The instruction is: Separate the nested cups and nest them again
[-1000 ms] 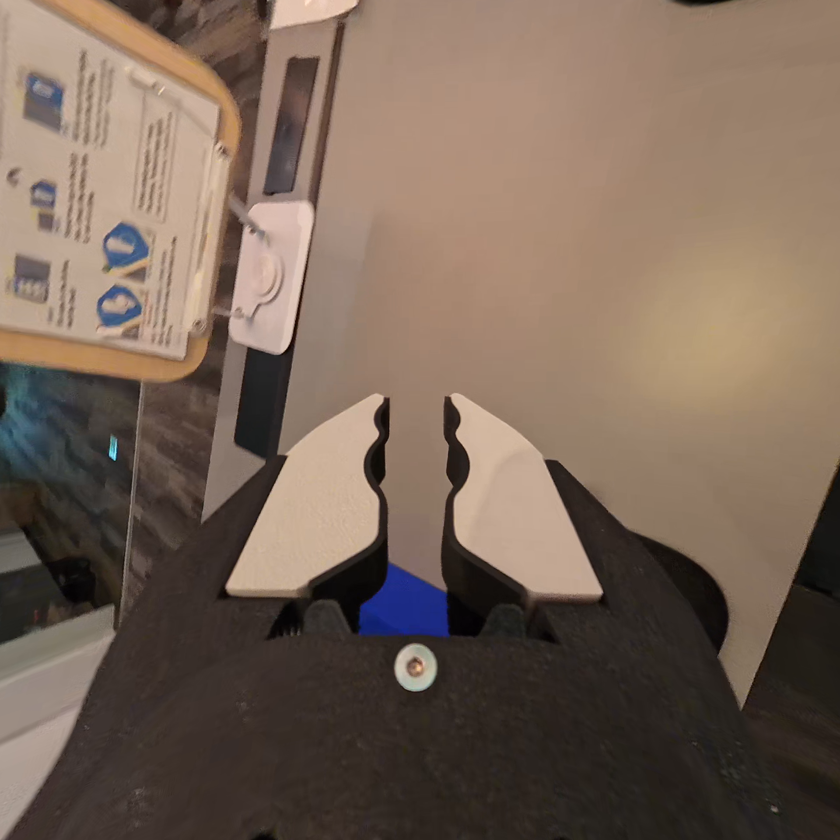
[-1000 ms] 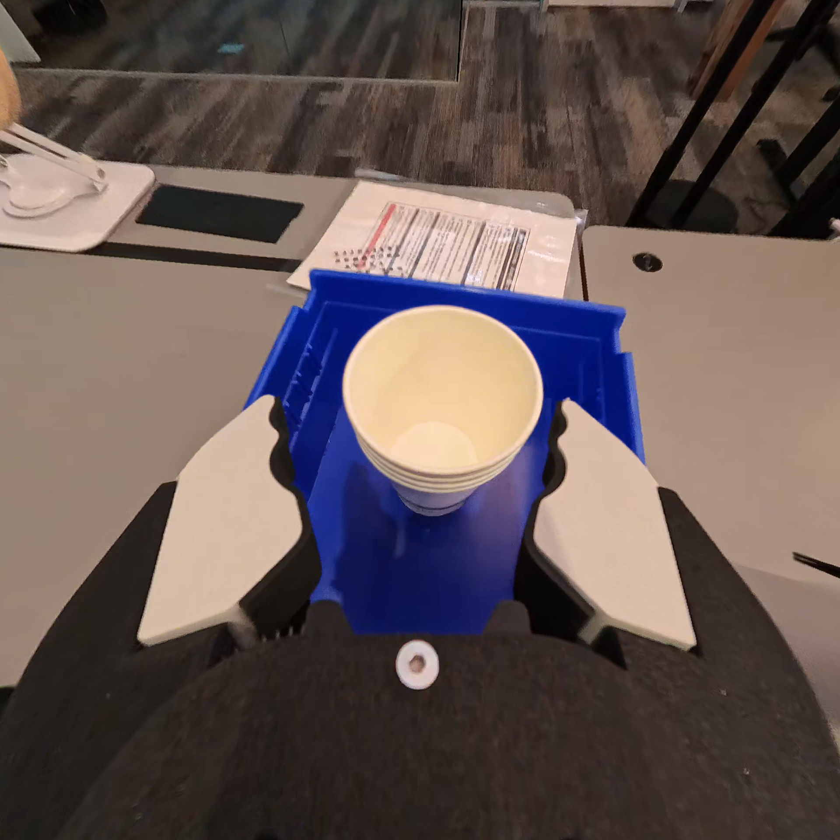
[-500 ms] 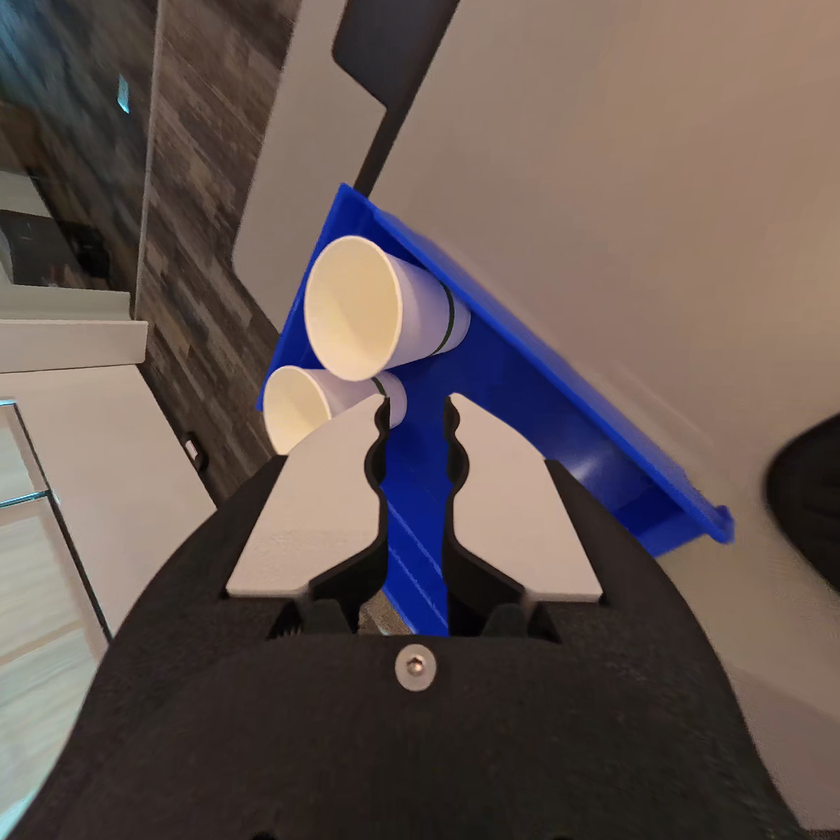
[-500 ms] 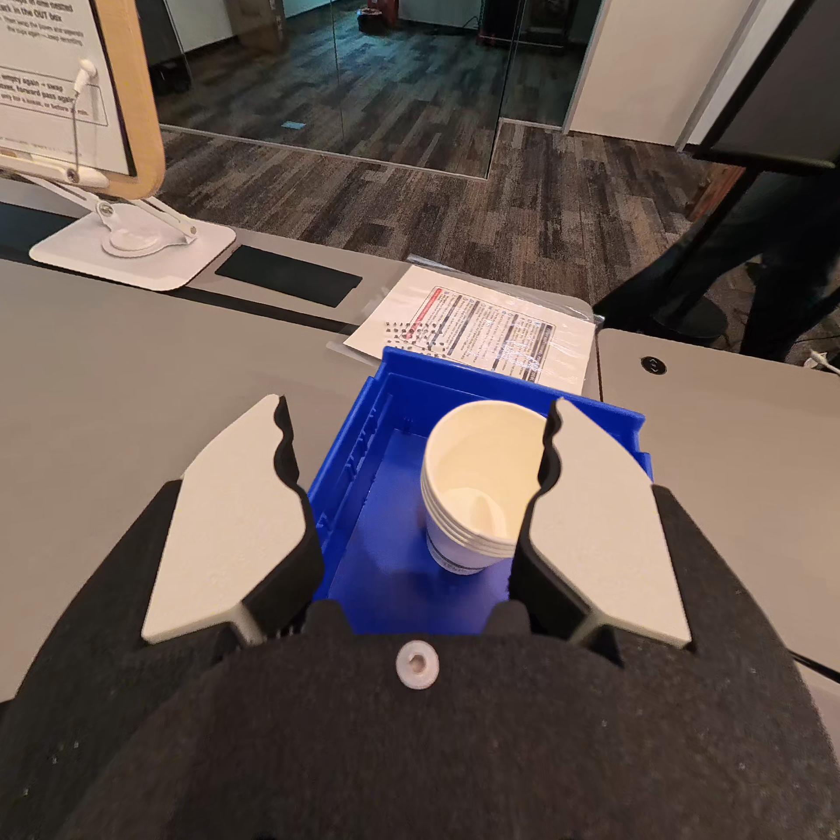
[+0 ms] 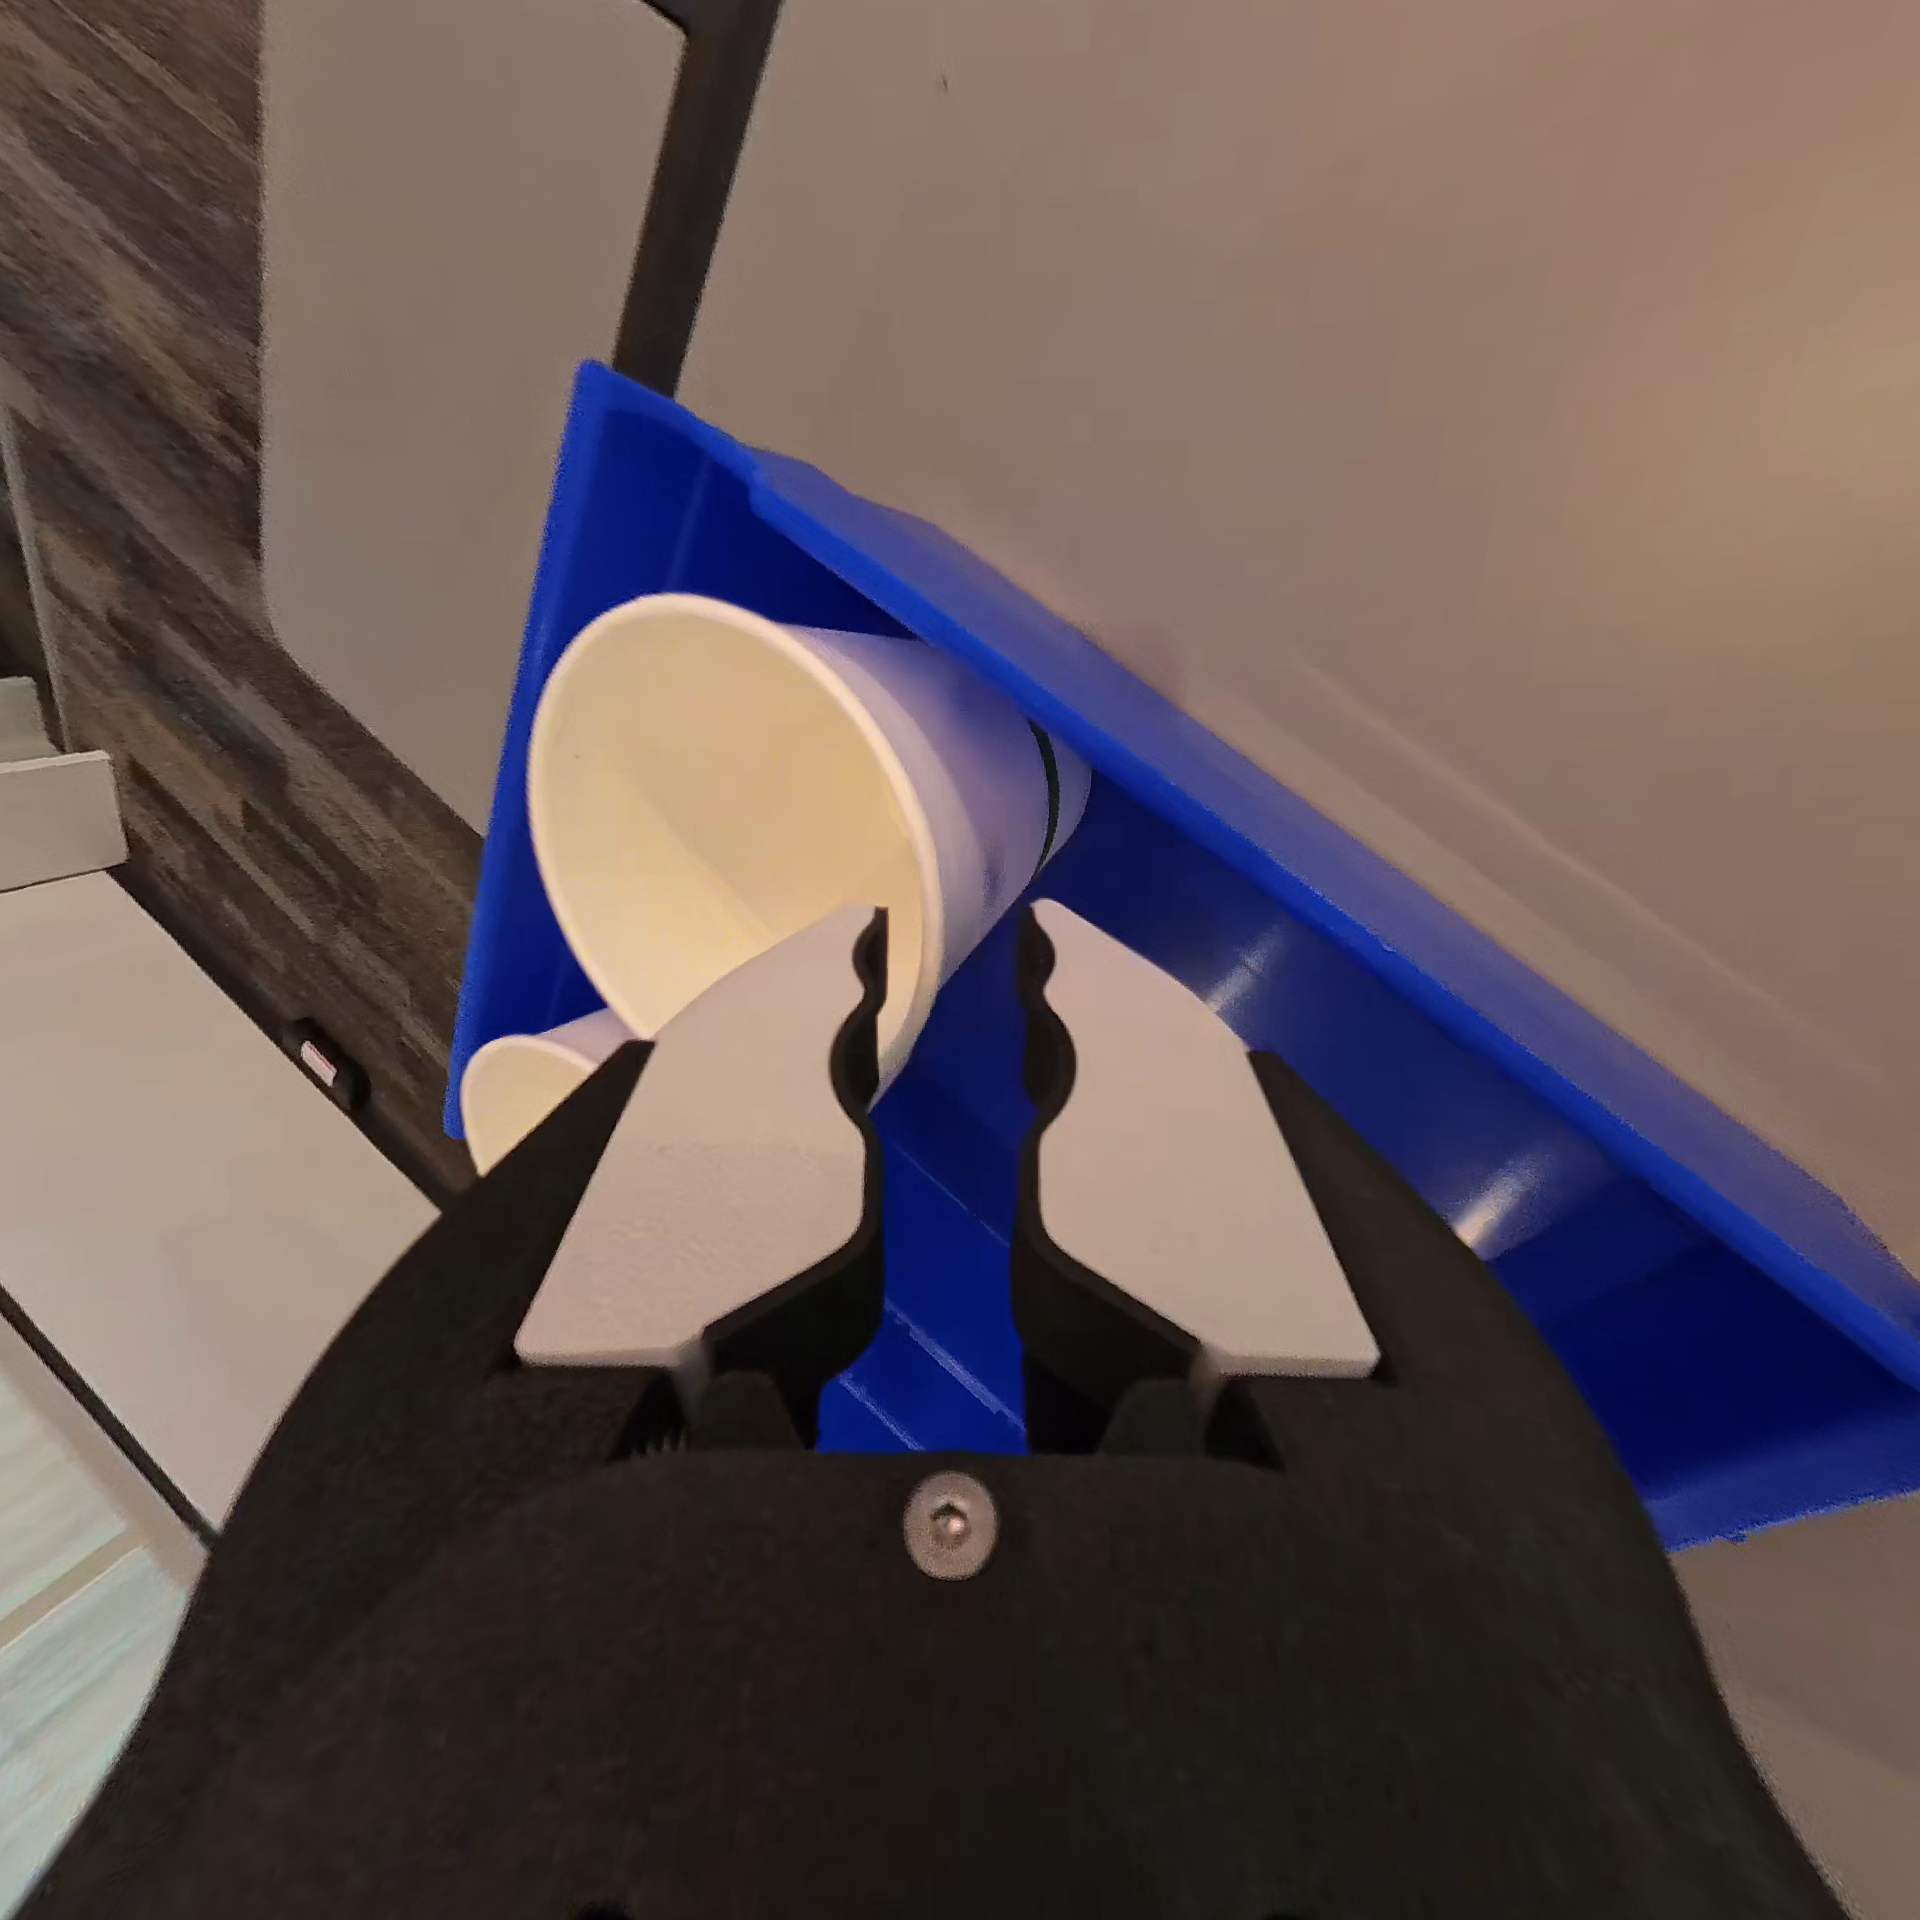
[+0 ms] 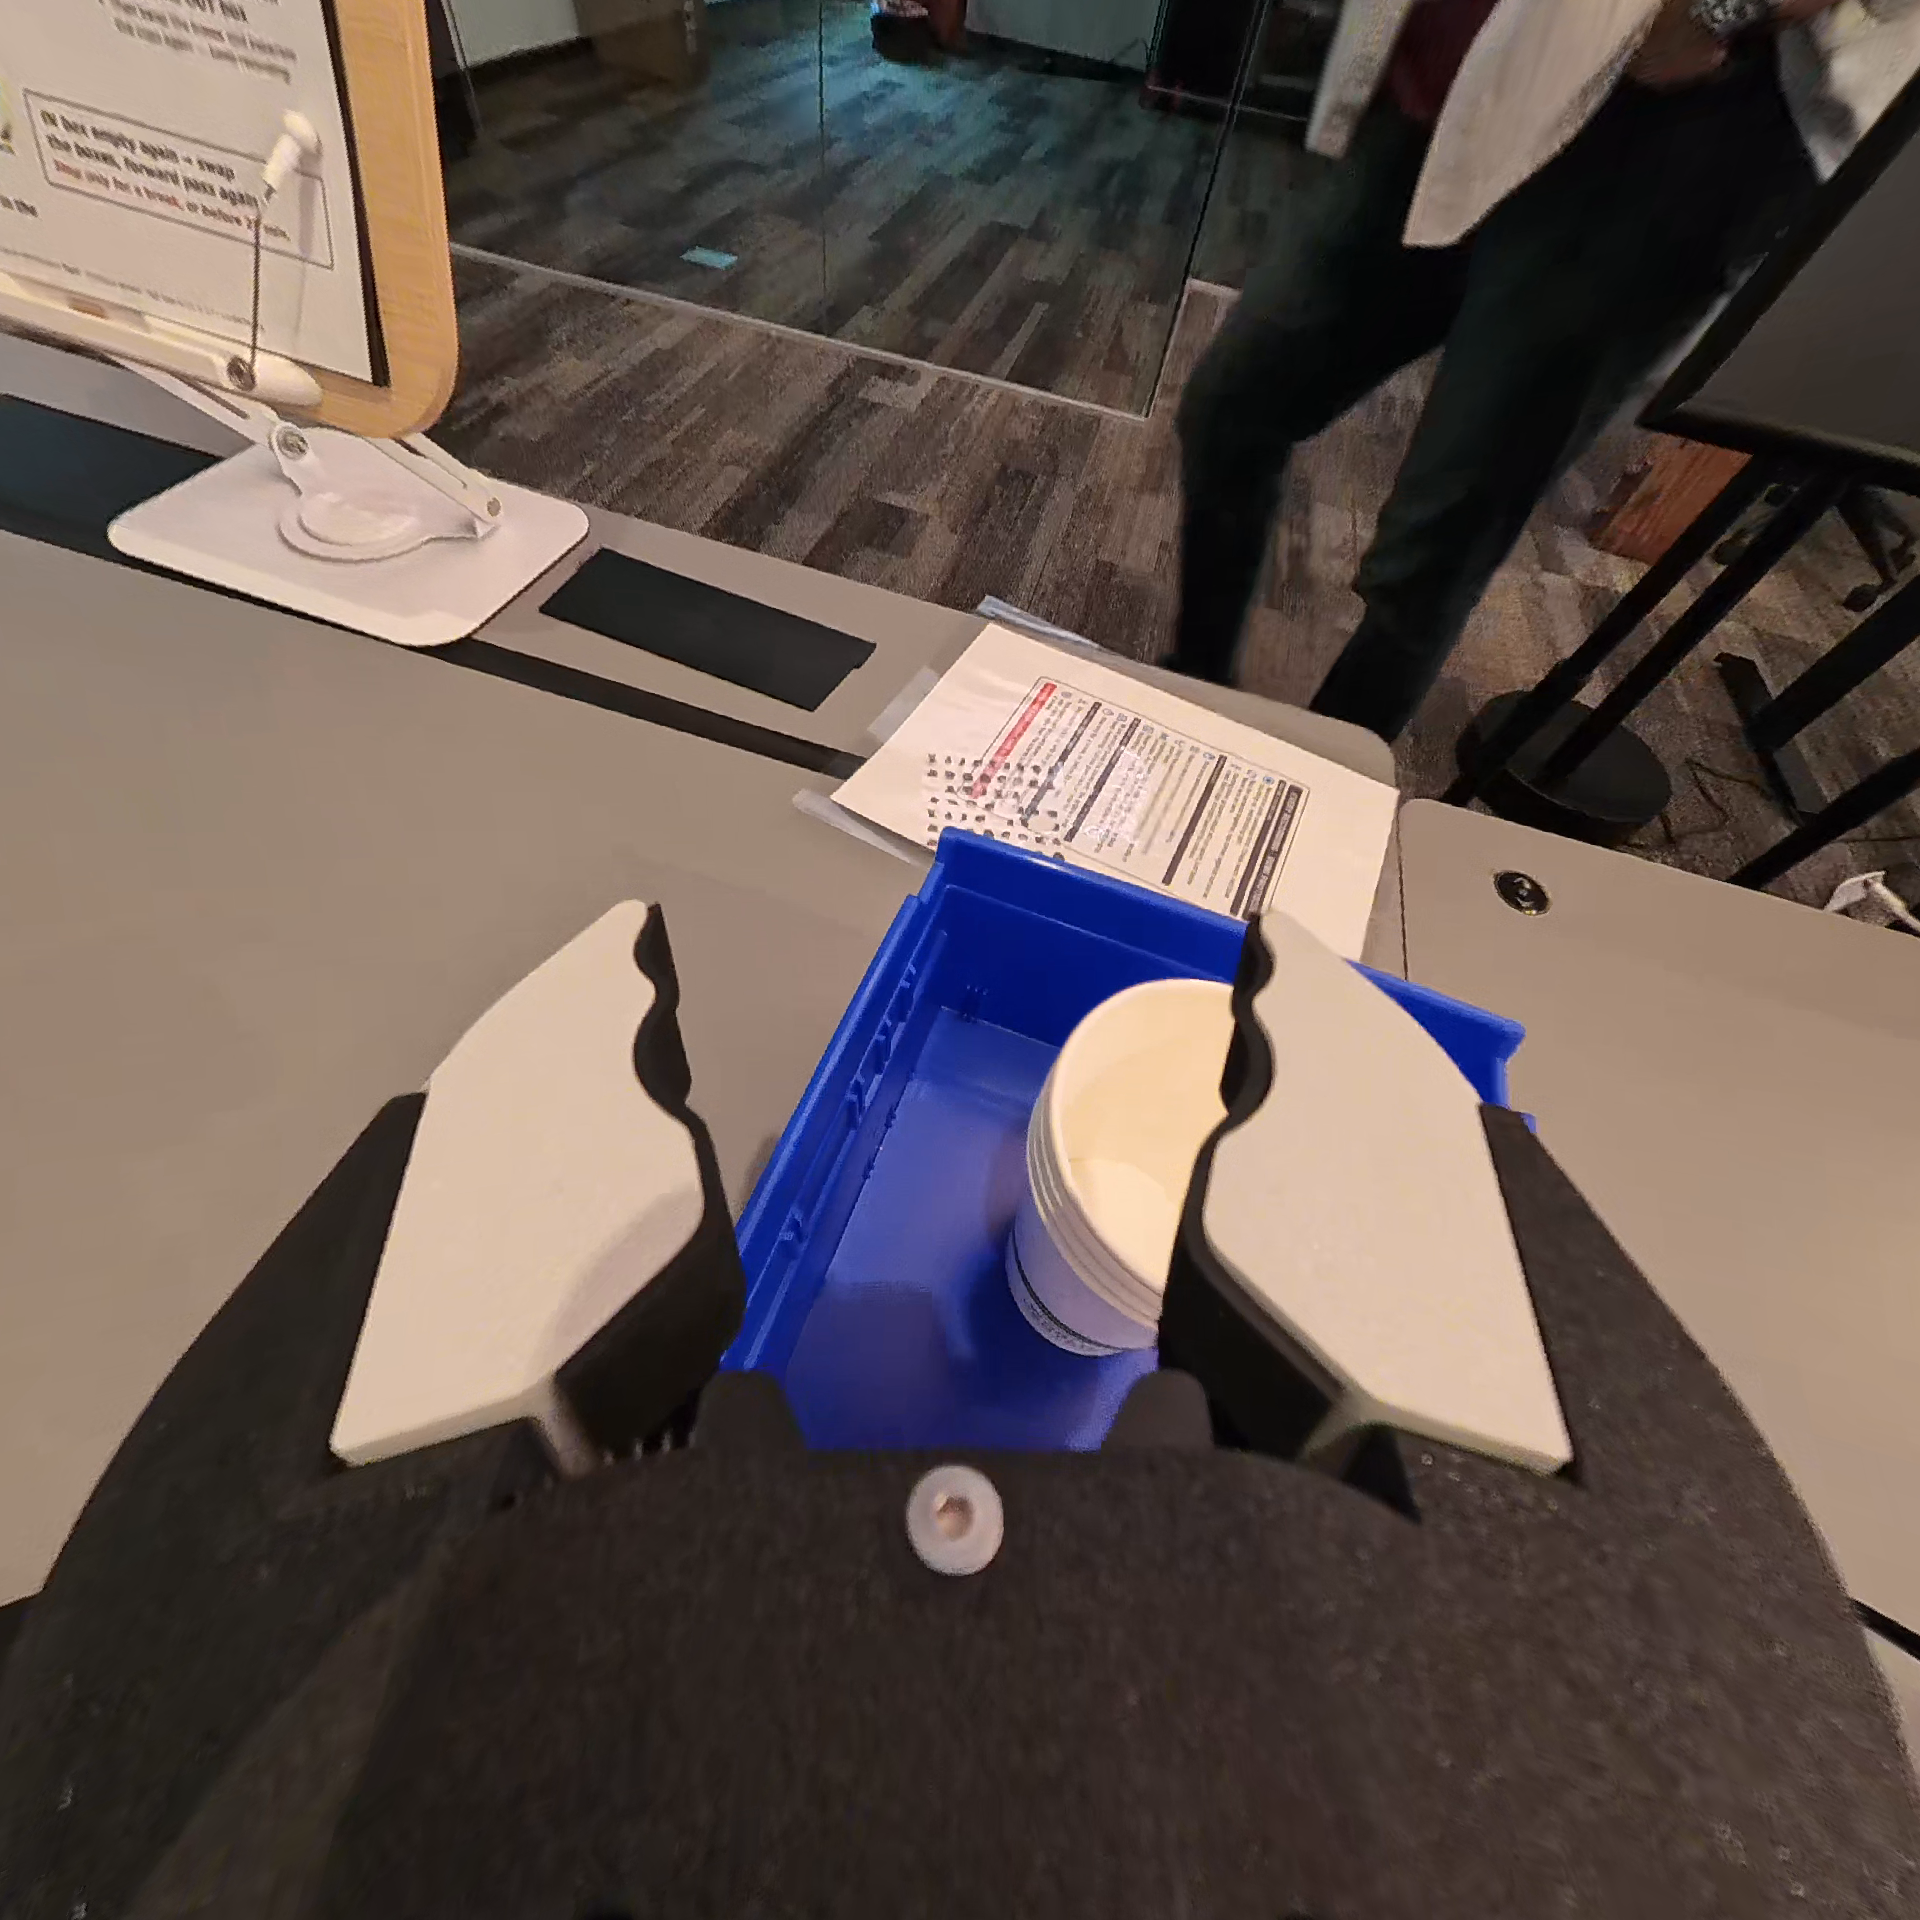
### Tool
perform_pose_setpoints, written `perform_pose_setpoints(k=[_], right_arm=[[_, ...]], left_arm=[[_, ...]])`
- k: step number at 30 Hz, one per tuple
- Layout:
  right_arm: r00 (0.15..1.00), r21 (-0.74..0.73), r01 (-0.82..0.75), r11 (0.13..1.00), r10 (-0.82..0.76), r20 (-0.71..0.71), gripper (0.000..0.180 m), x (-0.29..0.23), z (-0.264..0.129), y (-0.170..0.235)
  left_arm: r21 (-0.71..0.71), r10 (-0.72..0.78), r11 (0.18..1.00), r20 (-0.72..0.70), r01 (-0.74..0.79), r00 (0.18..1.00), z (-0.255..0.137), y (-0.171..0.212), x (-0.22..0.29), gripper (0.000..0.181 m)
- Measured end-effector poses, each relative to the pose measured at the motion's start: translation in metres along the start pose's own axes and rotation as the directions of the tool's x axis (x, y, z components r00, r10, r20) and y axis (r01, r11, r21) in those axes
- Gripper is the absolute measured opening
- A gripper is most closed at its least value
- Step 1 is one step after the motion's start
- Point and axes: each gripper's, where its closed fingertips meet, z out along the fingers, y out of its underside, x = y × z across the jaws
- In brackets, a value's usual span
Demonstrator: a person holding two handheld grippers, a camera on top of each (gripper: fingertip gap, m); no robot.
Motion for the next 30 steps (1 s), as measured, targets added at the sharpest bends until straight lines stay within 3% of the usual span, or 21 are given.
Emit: perform_pose_setpoints(k=[2,7,12,18,22,25,28,30], right_arm=[[1.000,-0.029,0.011,1.000,-0.011,0.004,0.101,-0.003,0.005,0.004],[0.998,-0.065,0.053,0.997,-0.051,0.021,0.101,-0.014,0.014,0.005],[0.996,-0.073,0.078,0.994,-0.076,0.039,0.100,-0.022,0.018,0.003],[0.991,0.000,0.117,0.993,-0.117,0.061,0.097,-0.041,0.009,-0.023],[0.958,0.140,0.174,0.975,-0.200,0.206,0.098,-0.097,0.001,-0.059],[0.843,0.300,0.173,0.938,-0.298,0.448,0.097,-0.176,-0.016,-0.087],[0.592,0.440,0.072,0.895,-0.393,0.704,0.094,-0.269,-0.049,-0.107],[0.405,0.440,0.001,0.898,-0.403,0.821,0.092,-0.323,-0.070,-0.109]], left_arm=[[-0.029,0.013,0.999,-0.013,-0.013,1.000,0.008,0.003,0.002,0.023],[-0.030,0.011,0.999,-0.061,-0.012,0.998,0.012,-0.001,0.010,0.002],[-0.040,0.016,0.999,-0.051,-0.018,0.999,-0.008,0.000,0.013,0.000],[0.030,0.057,0.998,0.052,-0.058,0.997,-0.079,-0.016,0.010,0.000],[0.205,0.110,0.972,0.049,-0.118,0.993,-0.147,-0.065,0.036,0.000],[0.386,0.207,0.905,-0.025,-0.182,0.978,-0.199,-0.122,0.085,0.000],[0.509,0.367,0.816,-0.088,-0.275,0.926,-0.241,-0.175,0.148,0.000],[0.552,0.476,0.761,-0.116,-0.342,0.872,-0.259,-0.201,0.189,0.000]])
